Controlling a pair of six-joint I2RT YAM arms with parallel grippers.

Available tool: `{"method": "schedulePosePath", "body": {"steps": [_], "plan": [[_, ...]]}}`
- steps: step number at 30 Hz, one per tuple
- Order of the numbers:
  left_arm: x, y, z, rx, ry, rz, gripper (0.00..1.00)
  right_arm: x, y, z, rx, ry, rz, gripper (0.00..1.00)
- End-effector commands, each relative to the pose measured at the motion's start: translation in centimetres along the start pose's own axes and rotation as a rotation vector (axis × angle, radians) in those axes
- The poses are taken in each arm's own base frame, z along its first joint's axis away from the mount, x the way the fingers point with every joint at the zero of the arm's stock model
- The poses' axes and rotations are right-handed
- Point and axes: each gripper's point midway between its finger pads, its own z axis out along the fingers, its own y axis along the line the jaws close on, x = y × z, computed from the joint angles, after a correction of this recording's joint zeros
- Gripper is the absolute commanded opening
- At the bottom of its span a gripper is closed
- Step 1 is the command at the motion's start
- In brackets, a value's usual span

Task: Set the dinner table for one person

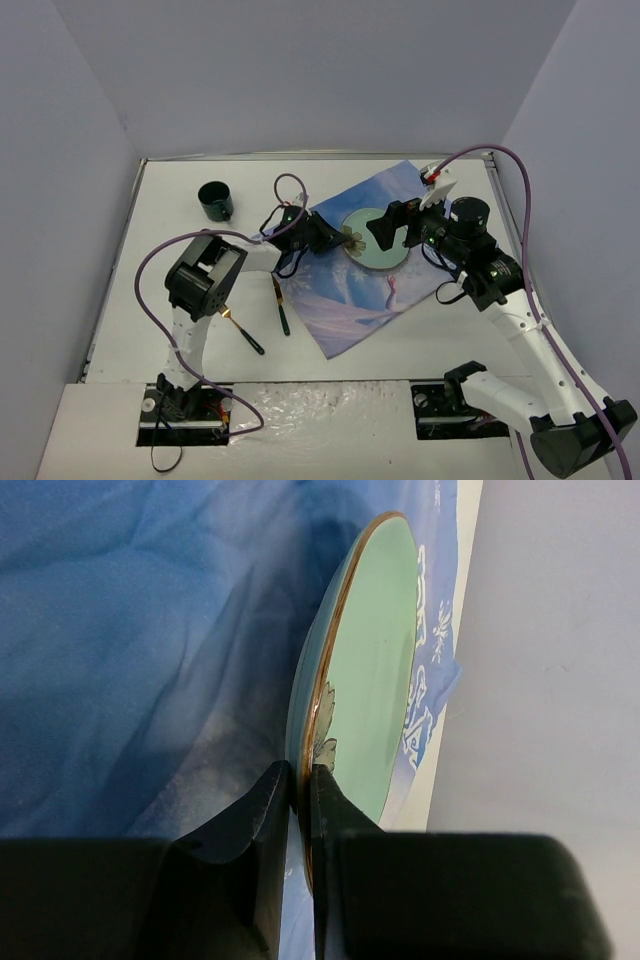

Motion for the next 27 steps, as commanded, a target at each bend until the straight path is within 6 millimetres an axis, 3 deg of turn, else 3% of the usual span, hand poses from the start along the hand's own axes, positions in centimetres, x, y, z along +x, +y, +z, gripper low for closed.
{"method": "schedulePosePath", "body": {"steps": [1, 6, 15, 27], "plan": [[-1.7, -13.3, -2.2, 0.39, -0.052, 0.078, 0.0, -2.2, 0.1, 0.2, -0.005, -0.067, -0.026, 1.0], [-1.2, -12.9, -1.9, 0.387, -0.041, 0.068, 0.0, -1.8, 0.0, 0.4, -0.007, -0.057, -0.025, 1.0], [0.2, -10.3, -0.8, 0.337, -0.01, 0.044, 0.0, -1.1, -0.1, 0.5, -0.005, -0.041, -0.022, 1.0], [0.6, -7.2, -0.4, 0.276, -0.012, 0.026, 0.01, 0.1, -0.4, 0.5, 0.0, -0.021, -0.016, 1.0]]}}
